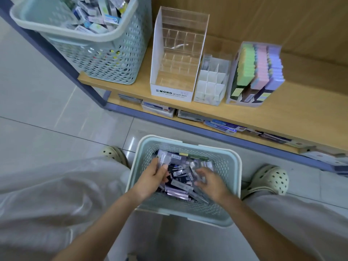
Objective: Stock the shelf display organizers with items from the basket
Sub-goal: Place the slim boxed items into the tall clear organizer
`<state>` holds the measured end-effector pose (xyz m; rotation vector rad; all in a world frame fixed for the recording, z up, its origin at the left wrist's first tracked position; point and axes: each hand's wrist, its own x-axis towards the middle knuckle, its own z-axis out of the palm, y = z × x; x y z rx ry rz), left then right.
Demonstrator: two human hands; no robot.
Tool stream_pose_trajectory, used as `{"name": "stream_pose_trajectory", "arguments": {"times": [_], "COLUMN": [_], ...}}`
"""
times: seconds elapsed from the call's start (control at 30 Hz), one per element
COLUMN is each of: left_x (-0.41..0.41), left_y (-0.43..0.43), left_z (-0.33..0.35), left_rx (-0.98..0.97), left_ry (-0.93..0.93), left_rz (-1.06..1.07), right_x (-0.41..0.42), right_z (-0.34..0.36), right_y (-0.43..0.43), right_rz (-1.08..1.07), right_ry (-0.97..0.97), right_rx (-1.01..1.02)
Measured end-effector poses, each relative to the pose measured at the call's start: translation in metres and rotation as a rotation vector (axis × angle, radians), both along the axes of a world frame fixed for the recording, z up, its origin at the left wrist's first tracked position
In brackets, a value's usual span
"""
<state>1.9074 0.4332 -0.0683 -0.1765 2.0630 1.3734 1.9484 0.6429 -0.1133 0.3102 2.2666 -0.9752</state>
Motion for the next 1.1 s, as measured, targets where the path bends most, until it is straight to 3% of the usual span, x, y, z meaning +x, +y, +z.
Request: {"name": "stream_pose_trajectory", "arguments": {"times": [0.1, 0.27, 0.53, 0.83, 1.1], "left_x": [-0.002, -0.006, -0.008, -0.006, -0.003], "left_y": [-0.001, 0.001, 0.001, -0.003, -0.007], "left_z": [-0.002, -0.002, 0.003, 0.01, 0.008], "left_rx": [0.013, 0.013, 0.016, 0.021, -0.056], "left_ry": [-0.021, -0.034, -0.017, -0.023, -0.041], "left_rz": [0.027, 0.039, 0.044, 0.118, 0.121], "right_x": [0.004, -0.003, -0.001, -0.005, -0.013], "right_z": [-0.017, -0.021, -0.031, -0.027, -0.007], "right_y": [0.0, -0.017, -0.049, -0.056, -0.043], "right_rz": [0.134, 0.37, 0.504, 0.622, 0.471], "right_ry": [-0.078, -0.047, 0.026, -0.083, -0.224], "right_rx": [0.07, 0.18, 0.289, 0.176, 0.045]}}
